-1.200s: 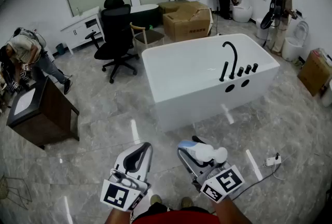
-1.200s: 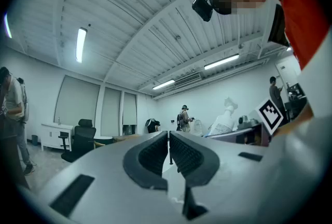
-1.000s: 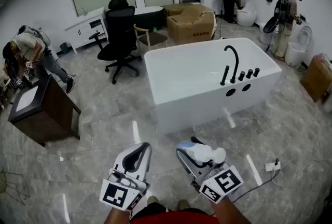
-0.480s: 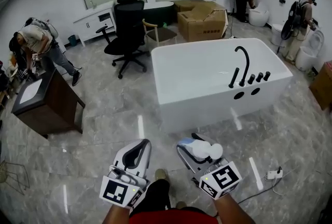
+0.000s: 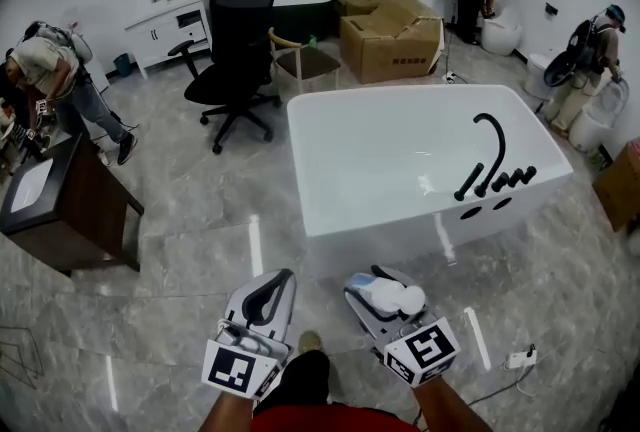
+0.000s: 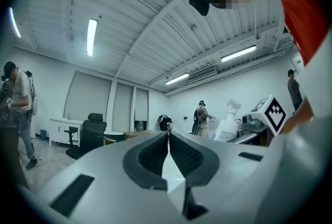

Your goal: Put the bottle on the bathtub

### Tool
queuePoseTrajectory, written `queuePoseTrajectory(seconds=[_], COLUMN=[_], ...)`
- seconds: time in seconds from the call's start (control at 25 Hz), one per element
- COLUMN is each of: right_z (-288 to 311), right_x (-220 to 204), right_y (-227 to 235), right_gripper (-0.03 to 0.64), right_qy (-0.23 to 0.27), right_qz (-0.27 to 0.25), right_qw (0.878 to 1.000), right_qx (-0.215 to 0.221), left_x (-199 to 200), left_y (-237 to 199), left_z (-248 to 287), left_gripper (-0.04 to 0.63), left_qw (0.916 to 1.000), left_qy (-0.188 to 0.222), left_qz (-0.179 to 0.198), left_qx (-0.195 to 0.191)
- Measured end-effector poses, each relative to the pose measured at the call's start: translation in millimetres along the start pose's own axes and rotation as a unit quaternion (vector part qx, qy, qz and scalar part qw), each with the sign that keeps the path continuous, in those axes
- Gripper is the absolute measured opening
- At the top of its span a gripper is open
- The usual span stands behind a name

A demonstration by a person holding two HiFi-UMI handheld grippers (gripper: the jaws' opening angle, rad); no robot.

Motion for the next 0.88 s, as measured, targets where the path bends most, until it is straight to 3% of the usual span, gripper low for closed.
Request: queuePoseTrajectory(seconds=[0.24,0.4,0.88], right_z=[99,150,246], right_x=[-16,-38,-159], right_y=[62,95,188], right_gripper=[0.239,0.239,0.239], right_qy=[-0.036,-0.065,-0.166], right_qz=[-0.003,-0.006,0.002], right_qw=[0.999,0.998,0.986], right_qx=[-0.01,-0.011,-0.004], left_x=[-20,-59,-148], left_y=[-69,-98,-148], left_z=[89,128,214], left_gripper=[0.017,0.017,0.017], left_qw=[0.9999,0.9988,0.995], left_qy=[-0.002,-0.043,-0.097], left_qz=[0.005,0.001,-0.002], left_qx=[-0.015,-0.025,0.024])
Point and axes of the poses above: the fingertips, and each gripper's own axes: z forward along the fingers, y to its right, x out of its top, the point moved 2 cm from there along -z, backward along the fingers, and after that the axes turned 8 degrees about x, right-handed, at the moved point
